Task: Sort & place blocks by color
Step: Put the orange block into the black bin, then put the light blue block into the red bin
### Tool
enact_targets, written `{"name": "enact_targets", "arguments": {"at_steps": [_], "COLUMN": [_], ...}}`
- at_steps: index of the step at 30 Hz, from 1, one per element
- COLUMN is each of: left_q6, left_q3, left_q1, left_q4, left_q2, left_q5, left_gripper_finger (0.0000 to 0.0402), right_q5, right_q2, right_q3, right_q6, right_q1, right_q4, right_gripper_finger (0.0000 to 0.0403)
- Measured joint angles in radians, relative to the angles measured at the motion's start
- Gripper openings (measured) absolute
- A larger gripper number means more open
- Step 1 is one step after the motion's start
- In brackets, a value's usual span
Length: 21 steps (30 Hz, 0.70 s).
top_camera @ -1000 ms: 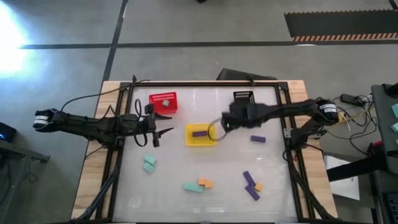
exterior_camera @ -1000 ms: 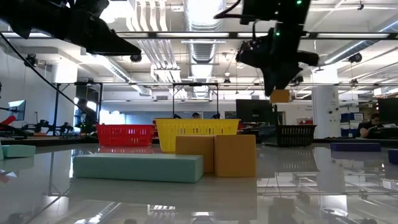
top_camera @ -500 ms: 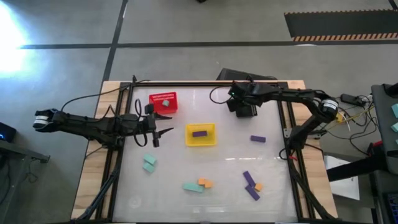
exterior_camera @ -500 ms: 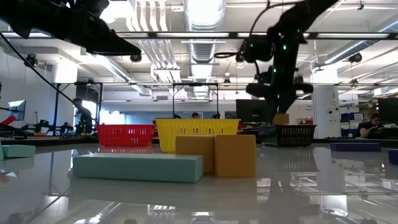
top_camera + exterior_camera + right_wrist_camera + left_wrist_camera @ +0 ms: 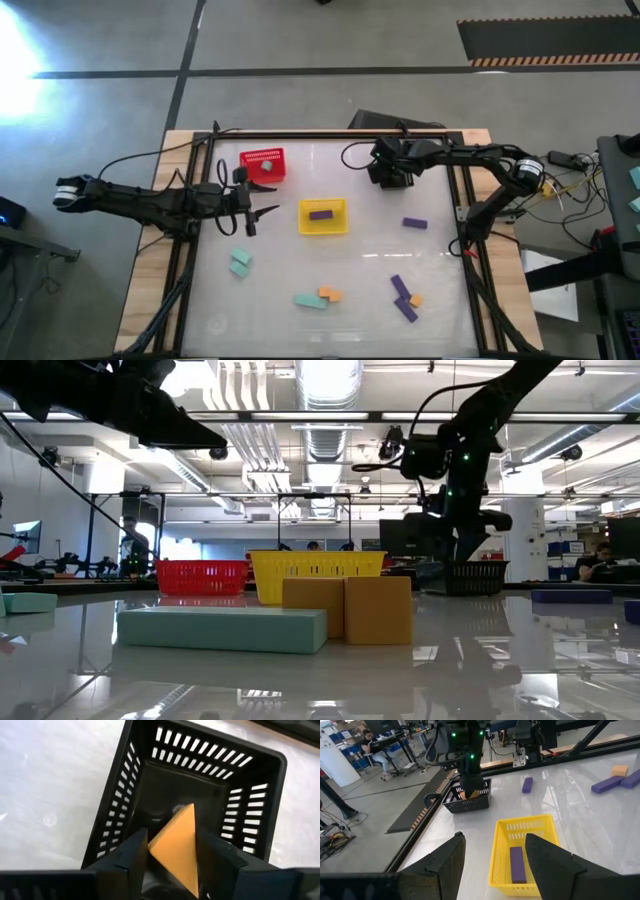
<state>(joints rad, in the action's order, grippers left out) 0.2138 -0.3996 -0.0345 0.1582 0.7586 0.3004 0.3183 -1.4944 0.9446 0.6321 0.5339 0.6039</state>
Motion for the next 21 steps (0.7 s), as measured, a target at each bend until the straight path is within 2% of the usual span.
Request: {"name": "enact_targets", "arguments": {"at_steps": [6, 11, 16, 21], "left_q6": [-0.017, -0.074, -0.223, -0.484], "left_q3": [0.0, 0.0, 0.0, -0.001], "left_q1": [0.0, 0.0, 0.0, -0.012], "left_q4": [0.027, 0.027, 0.025, -0.044], "left_q2": [0.0, 0.002, 0.02, 0.055], "left_q5": [0.0, 0.0, 0.0, -0.003], "left_gripper_finger": [0.0191, 0.0191, 0.0191, 0.0191], "right_q5": [0.004, -0.008, 0.027, 0.202], "right_q2": [0.0, 0.018, 0.076, 0.145], "right_q3": [0.03, 0.091, 0.125, 0.108], "right_q6": [-0.02, -0.023, -0.025, -0.012], "right_q1": [0.0, -0.037, -0.174, -0.36], "right_q4": [0.007, 0.077, 0.092, 0.09], "right_gripper_finger": [0.0194, 0.0198, 0.0189, 0.018]}}
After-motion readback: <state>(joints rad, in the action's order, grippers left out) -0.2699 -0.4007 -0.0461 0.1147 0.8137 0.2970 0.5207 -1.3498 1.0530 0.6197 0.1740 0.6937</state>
